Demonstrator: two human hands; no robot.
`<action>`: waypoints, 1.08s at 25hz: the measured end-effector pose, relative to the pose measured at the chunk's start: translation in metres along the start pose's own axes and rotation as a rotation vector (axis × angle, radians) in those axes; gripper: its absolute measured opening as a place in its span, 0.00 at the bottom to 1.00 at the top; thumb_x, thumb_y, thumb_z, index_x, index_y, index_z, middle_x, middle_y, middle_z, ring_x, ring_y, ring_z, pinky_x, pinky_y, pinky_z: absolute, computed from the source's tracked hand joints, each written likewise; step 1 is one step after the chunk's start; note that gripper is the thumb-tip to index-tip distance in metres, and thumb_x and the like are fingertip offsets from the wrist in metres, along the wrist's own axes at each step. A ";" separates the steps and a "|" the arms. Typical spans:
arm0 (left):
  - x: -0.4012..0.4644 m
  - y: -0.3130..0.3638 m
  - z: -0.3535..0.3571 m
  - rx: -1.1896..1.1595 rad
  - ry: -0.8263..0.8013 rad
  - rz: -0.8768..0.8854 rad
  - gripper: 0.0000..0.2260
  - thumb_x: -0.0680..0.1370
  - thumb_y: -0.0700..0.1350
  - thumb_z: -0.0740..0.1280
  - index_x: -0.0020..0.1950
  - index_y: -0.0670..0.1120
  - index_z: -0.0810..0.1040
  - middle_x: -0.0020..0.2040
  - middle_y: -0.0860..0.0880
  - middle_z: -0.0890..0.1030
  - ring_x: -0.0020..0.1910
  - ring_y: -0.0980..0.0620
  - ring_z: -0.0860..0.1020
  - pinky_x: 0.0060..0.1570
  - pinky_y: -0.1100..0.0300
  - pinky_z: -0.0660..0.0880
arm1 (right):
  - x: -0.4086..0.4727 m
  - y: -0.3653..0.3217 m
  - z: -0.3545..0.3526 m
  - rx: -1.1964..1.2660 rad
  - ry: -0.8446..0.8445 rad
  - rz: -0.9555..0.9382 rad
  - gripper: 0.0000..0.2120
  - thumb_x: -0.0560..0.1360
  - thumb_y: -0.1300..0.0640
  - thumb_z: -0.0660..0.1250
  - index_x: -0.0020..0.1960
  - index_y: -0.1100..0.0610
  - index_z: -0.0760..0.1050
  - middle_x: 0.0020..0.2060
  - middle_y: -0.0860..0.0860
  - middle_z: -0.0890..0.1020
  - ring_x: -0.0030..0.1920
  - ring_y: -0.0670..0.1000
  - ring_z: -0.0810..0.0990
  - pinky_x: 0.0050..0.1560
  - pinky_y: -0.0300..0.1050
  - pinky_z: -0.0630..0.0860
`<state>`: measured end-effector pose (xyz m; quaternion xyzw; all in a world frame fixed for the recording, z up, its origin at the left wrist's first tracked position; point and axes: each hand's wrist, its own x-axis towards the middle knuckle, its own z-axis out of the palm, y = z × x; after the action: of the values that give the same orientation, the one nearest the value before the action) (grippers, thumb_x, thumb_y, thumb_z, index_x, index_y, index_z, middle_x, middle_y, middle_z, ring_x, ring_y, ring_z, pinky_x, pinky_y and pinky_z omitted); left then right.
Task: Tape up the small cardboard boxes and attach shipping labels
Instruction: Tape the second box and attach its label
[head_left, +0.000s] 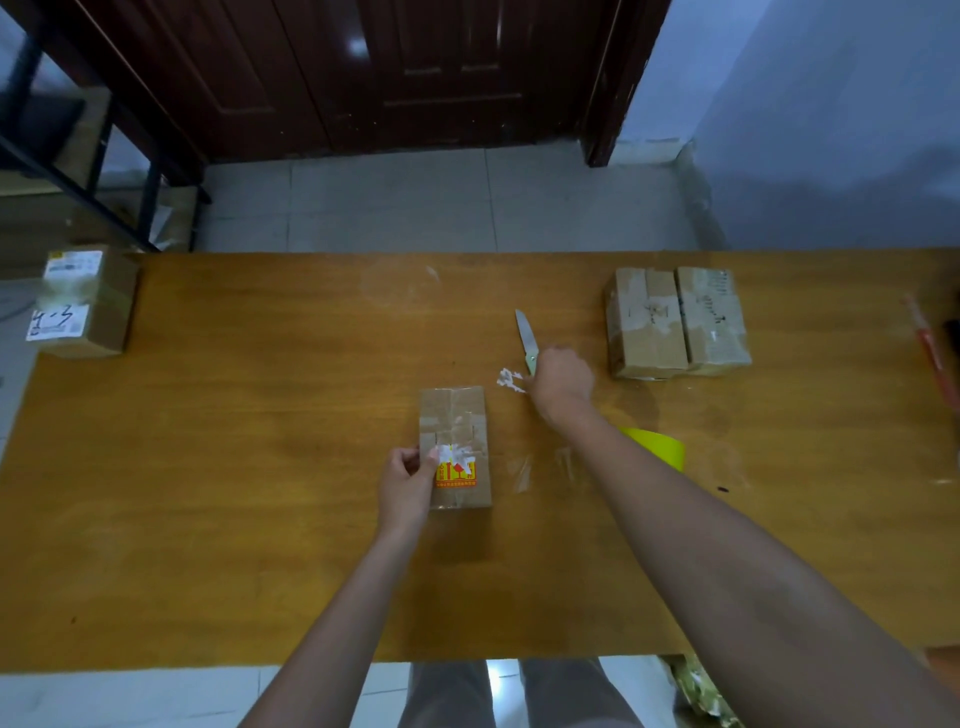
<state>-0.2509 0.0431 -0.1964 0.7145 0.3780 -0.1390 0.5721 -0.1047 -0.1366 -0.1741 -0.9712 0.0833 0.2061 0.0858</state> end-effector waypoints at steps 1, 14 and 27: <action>0.001 0.001 0.000 0.010 -0.003 -0.006 0.07 0.80 0.48 0.67 0.52 0.46 0.73 0.47 0.52 0.79 0.45 0.56 0.78 0.40 0.59 0.75 | -0.004 0.004 -0.007 0.048 0.012 -0.021 0.17 0.77 0.52 0.68 0.61 0.60 0.72 0.58 0.56 0.75 0.56 0.59 0.78 0.50 0.51 0.77; -0.008 0.029 0.012 0.255 -0.013 0.113 0.16 0.79 0.45 0.69 0.64 0.42 0.71 0.57 0.45 0.79 0.50 0.49 0.78 0.48 0.55 0.76 | -0.087 0.119 -0.016 -0.015 0.030 -0.047 0.27 0.73 0.32 0.63 0.47 0.57 0.81 0.28 0.49 0.77 0.30 0.50 0.76 0.26 0.40 0.64; -0.028 0.056 0.031 0.331 0.028 0.523 0.10 0.78 0.35 0.64 0.58 0.42 0.75 0.56 0.46 0.77 0.55 0.47 0.77 0.55 0.49 0.76 | -0.121 0.114 -0.032 0.614 0.011 -0.254 0.23 0.66 0.46 0.78 0.29 0.55 0.65 0.24 0.50 0.67 0.28 0.47 0.64 0.31 0.44 0.59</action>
<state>-0.2239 0.0008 -0.1484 0.8729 0.1614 -0.0372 0.4590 -0.2243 -0.2383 -0.1103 -0.9037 0.0205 0.1536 0.3992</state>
